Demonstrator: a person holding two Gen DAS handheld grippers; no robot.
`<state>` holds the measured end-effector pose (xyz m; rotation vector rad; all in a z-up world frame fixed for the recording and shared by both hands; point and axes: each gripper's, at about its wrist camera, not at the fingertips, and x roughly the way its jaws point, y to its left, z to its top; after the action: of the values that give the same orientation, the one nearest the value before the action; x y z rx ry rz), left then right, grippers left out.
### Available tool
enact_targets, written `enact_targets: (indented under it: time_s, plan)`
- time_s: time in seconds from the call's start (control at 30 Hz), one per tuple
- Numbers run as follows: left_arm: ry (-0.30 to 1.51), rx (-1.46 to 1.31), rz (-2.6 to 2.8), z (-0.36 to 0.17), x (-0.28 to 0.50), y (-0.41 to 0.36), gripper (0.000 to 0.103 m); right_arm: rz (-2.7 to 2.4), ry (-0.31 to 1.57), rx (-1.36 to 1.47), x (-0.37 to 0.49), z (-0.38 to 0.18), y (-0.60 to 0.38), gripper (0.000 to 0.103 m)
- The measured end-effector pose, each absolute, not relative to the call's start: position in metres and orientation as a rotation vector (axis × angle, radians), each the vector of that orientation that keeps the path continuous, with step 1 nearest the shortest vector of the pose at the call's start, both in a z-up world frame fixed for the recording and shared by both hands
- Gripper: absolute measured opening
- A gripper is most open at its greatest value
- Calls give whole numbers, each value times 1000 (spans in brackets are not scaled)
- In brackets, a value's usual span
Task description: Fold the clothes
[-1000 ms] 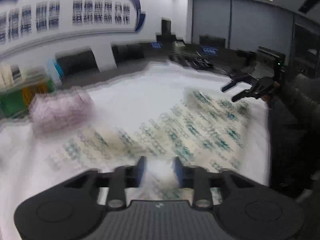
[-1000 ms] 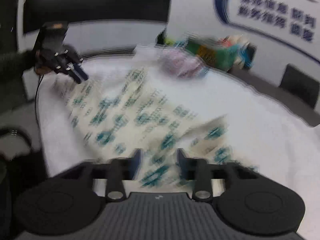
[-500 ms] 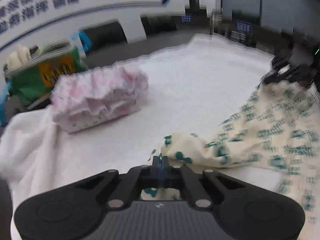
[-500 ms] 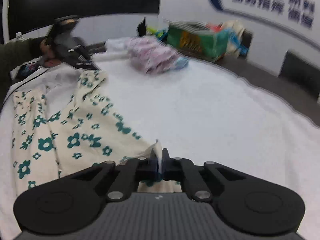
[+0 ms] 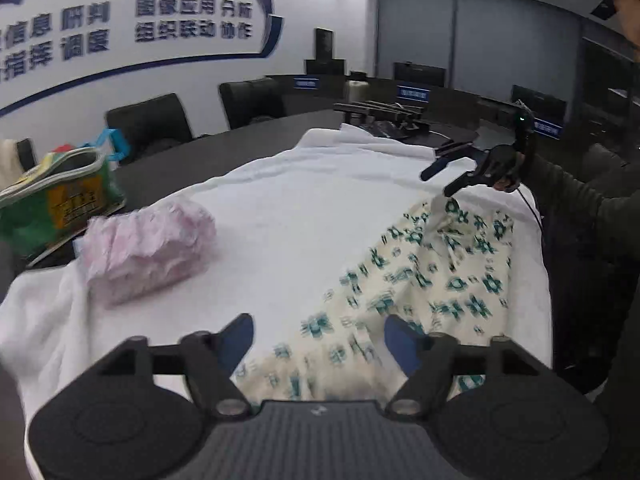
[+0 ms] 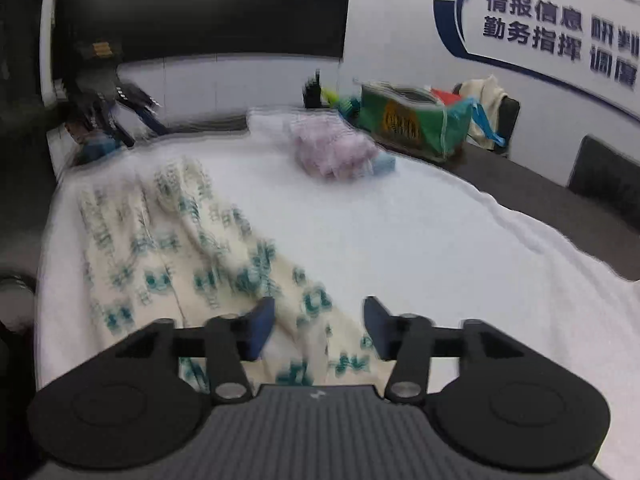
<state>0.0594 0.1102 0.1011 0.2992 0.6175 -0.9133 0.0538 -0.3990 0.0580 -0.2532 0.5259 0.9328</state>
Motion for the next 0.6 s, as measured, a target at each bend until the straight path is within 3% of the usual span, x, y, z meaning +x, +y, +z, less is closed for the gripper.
enact_targets:
  time_s: [0.1,0.17,0.23,0.27,0.3,0.6]
  plan:
    - [723,325,-934,75,104,77,71,937,653,-283,88,42,-381,52]
    - [771,410,-933,53,110,60,64,948,757,-357,104,25,-363,52]
    - [781,487,-944,36,109,49,55,966,778,-449,101,13,-351,38]
    - [773,499,-949,35,107,49,29,979,748,-472,97,13,-348,29]
    - [766,511,-953,34,106,48,0,966,729,-508,96,13,-345,2]
    - [614,490,-795,58,89,54,0,775,477,-628,67,31,-335,2]
